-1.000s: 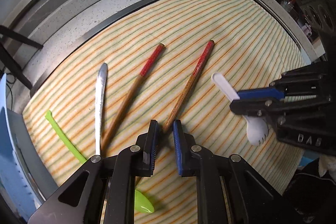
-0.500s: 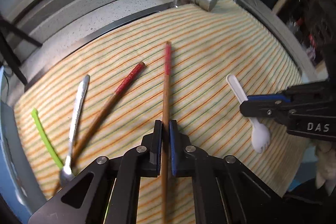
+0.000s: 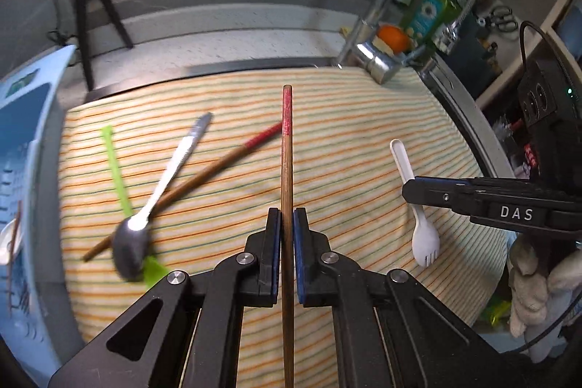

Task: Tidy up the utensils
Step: 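Carry the chopstick into the basket with the left gripper while the right gripper drops the white fork there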

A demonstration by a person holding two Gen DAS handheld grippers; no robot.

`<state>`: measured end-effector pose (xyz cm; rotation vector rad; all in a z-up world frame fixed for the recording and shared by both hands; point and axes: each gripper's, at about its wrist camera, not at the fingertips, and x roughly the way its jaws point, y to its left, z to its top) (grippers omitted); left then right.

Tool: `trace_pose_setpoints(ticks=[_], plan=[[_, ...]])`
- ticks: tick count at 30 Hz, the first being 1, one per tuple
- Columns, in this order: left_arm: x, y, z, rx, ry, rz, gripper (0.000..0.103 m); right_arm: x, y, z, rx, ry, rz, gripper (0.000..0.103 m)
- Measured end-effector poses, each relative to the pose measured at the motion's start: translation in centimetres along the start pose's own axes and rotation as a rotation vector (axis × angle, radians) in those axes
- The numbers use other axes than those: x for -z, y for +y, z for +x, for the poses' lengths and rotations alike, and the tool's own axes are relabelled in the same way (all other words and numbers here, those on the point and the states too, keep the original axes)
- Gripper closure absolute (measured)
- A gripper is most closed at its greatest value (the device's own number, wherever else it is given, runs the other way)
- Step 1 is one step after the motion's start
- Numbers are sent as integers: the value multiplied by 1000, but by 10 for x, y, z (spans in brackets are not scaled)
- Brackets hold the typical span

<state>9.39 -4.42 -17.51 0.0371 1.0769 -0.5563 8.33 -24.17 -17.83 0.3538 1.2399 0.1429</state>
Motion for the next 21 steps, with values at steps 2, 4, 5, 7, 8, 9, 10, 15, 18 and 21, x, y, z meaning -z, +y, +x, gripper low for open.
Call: trace_pose_setpoints(ticks=[2, 4, 5, 7, 8, 9, 10, 15, 18, 21], plan=[[1, 14, -17, -8, -27, -45, 97, -5, 17, -4, -6, -14, -45, 94], [2, 25, -29, -27, -47, -76, 97, -8, 34, -7, -11, -25, -89, 94], [4, 33, -37, -43, -58, -94, 97, -10, 46, -9, -12, -34, -122, 94], [8, 47, -53, -77, -80, -116, 97, -14, 69, -12, -5, -54, -184, 94], [11, 54, -59, -94, -91, -129, 97, -16, 83, -14, -2, -68, -224, 94], [14, 64, -68, -107, -101, -150, 97, -17, 93, -16, -4, -75, -251, 94], [17, 73, -76, -118, -110, -174, 97, -19, 107, -16, -12, -78, -281, 94], [32, 118, -105, -205, -146, -257, 97, -27, 167, -12, -63, -79, -383, 94], [36, 141, -118, -249, -155, -298, 97, -30, 205, -8, -108, -77, -427, 94], [37, 161, -124, -282, -159, -321, 97, -34, 240, 5, -161, -60, -448, 94]])
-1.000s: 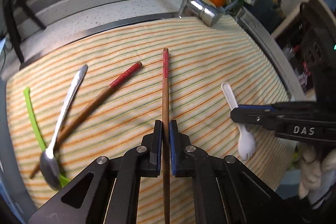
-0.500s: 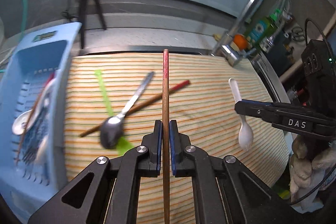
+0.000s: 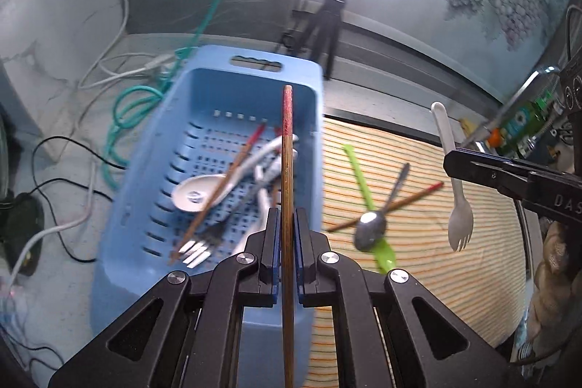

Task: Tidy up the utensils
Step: 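Carry the chopstick into the basket with the left gripper while the right gripper drops the white fork there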

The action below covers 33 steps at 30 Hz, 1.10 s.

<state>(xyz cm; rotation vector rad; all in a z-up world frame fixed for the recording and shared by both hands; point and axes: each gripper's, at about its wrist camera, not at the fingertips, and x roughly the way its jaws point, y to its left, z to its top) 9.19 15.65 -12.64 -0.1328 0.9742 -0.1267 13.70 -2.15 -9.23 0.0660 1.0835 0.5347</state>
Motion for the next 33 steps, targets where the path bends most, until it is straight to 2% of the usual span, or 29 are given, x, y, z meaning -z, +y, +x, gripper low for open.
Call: trace_pose_setpoints(ticks=[8, 17, 20, 21, 22, 24, 26, 27, 33], plan=[[-11, 34, 10, -26, -1, -34, 97, -27, 52, 55, -80, 56, -6, 94], [-22, 52, 20, -19, -22, -68, 97, -32, 71, 89, -85, 85, -22, 93], [-23, 51, 20, -25, -17, -50, 92, -34, 70, 87, -77, 77, -29, 90], [-23, 50, 20, -26, -17, -45, 85, -34, 68, 85, -79, 72, -28, 86], [-23, 50, 19, -28, -22, -42, 84, -34, 66, 82, -76, 64, -24, 80], [-23, 49, 16, -25, -29, -40, 84, -33, 61, 76, -77, 49, -13, 76], [-22, 48, 13, -21, -38, -41, 84, -32, 55, 69, -79, 41, -5, 75], [-23, 47, 12, -33, -13, -61, 84, -32, 52, 66, -76, 36, -4, 75], [-16, 31, -4, -18, -42, -29, 84, -21, 24, 39, -61, 12, -5, 75]])
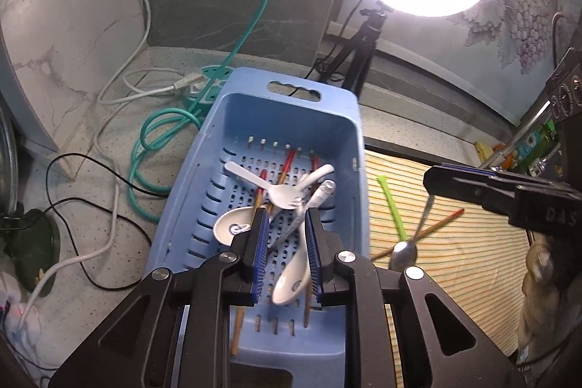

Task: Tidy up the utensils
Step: 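Carry the chopstick into the basket with the left gripper while the right gripper drops the white fork there, then grasp the last chopstick with the left gripper while the right gripper grasps the green plastic spoon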

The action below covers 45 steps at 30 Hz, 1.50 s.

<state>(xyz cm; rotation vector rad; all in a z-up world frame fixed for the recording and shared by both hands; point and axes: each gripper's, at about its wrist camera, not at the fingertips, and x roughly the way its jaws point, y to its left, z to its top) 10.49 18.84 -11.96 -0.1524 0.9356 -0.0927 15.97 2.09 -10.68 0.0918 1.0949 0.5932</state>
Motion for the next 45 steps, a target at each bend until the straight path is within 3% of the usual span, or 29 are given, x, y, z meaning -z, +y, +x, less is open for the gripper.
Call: trace_pose_setpoints(ticks=[9, 15, 18, 21, 25, 32, 37, 45], plan=[[16, -36, -12, 63, -18, 68, 84, 20, -53, -46, 54, -67, 17, 75], [29, -66, -8, 99, 9, 130, 84, 31, -79, -56, 83, -15, 28, 75], [33, -79, -1, 121, 33, 154, 79, 39, -93, -51, 72, 30, 66, 75], [33, -89, 9, 162, 75, 153, 77, 45, -107, -43, 46, 68, 123, 75], [33, -102, 14, 174, 71, 171, 77, 48, -117, -29, 9, 111, 184, 75], [42, -92, 2, 165, 54, 119, 77, 29, -101, 8, -65, 168, 150, 75], [48, -73, -17, 110, 28, 82, 77, 14, -78, 53, -55, 246, 58, 75], [57, -49, -32, 68, 11, 17, 77, 23, -61, 106, 48, 361, -43, 75]])
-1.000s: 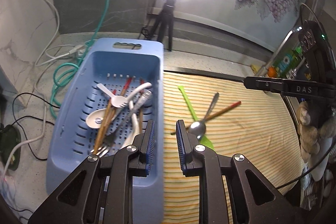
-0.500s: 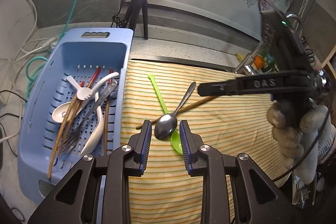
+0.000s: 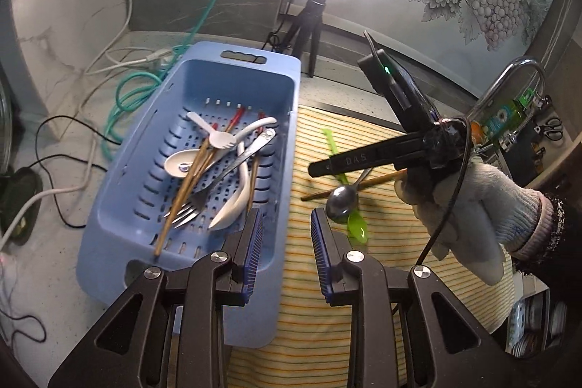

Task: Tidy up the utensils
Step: 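Grasp the last chopstick with the left gripper while the right gripper grasps the green plastic spoon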

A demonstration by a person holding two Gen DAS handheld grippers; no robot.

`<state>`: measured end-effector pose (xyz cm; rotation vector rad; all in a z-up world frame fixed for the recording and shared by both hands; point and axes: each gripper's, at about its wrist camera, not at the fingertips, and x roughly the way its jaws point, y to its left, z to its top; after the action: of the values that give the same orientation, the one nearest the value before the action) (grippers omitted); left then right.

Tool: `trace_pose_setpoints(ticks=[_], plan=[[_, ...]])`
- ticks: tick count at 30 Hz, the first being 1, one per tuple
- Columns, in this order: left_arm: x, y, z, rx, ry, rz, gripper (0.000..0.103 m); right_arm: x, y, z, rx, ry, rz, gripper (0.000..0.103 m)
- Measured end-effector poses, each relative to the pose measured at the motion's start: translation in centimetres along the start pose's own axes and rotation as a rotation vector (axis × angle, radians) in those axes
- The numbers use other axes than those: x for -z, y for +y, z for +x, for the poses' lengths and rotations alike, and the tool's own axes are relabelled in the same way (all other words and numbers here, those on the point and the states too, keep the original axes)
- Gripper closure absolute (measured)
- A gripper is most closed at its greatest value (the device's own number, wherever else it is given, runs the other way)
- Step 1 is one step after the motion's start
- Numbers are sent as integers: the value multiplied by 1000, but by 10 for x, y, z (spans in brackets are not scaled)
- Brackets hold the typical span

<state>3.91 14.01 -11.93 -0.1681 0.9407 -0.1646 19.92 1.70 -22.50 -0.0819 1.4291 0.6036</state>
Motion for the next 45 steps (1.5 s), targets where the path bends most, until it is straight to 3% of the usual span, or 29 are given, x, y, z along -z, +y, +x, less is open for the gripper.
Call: trace_pose_setpoints(ticks=[7, 16, 25, 30, 34, 41, 45], plan=[[-1, -2, 7, 22, 16, -1, 77, 30, -10, -7, 16, 78, -63, 75], [-5, -33, 21, 82, 49, 78, 77, 92, -34, -35, 2, 74, -118, 76], [-4, -72, 43, 142, 101, 171, 77, 145, -106, -77, -38, -8, 83, 76], [3, -95, 59, 175, 146, 220, 77, 164, -131, -109, -156, -117, 204, 76], [14, -112, 75, 181, 198, 275, 77, 168, -141, -129, -72, -175, 213, 75], [23, -137, 92, 186, 250, 397, 77, 177, -152, -131, 25, -176, 280, 75], [23, -157, 106, 189, 291, 530, 77, 190, -162, -124, 65, -153, 350, 75]])
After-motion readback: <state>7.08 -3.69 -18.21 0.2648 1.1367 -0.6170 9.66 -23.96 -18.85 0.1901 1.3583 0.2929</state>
